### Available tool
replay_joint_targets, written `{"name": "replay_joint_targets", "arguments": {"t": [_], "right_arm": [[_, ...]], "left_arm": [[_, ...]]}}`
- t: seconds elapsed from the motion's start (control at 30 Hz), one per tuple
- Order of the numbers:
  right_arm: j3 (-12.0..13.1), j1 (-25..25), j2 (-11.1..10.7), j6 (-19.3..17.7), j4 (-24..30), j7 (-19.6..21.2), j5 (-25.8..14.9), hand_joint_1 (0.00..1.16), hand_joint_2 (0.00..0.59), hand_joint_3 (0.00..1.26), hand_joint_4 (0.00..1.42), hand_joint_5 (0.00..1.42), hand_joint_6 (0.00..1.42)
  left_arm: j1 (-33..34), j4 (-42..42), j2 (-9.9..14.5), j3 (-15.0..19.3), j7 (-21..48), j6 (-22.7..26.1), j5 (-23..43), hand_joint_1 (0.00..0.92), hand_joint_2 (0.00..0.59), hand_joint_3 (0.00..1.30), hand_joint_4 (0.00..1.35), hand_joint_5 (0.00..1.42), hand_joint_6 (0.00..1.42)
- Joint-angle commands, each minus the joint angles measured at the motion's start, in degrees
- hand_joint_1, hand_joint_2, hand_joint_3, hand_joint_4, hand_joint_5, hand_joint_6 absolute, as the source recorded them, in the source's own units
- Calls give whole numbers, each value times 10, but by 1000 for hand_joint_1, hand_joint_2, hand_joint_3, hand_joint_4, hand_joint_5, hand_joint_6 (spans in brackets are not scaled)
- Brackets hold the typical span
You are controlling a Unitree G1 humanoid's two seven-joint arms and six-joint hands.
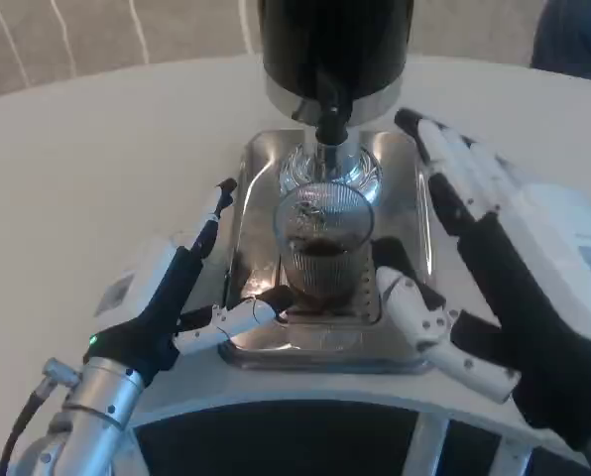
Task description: Grasp the cup under the faucet to collect the drink, then remove the cup.
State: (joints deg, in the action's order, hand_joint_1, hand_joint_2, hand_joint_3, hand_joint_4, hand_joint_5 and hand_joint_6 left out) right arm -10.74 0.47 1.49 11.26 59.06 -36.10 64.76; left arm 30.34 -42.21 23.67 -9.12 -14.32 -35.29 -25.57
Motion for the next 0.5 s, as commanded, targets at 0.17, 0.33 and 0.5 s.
{"name": "replay_joint_targets", "arguments": {"t": [0.17,0.33,0.5], "right_arm": [[61,74,48,-96,9,-14,-14,270,553,0,0,0,0],[97,106,62,-144,9,-11,-30,276,553,0,0,0,0],[144,136,62,-178,9,-10,-51,281,553,0,0,0,0]], "left_arm": [[2,1,2,-2,-6,-4,-8,143,31,0,0,81,103],[0,3,3,-2,-5,-4,-7,143,34,0,0,81,100],[-4,6,3,0,-4,-4,-4,143,34,0,0,81,98]]}}
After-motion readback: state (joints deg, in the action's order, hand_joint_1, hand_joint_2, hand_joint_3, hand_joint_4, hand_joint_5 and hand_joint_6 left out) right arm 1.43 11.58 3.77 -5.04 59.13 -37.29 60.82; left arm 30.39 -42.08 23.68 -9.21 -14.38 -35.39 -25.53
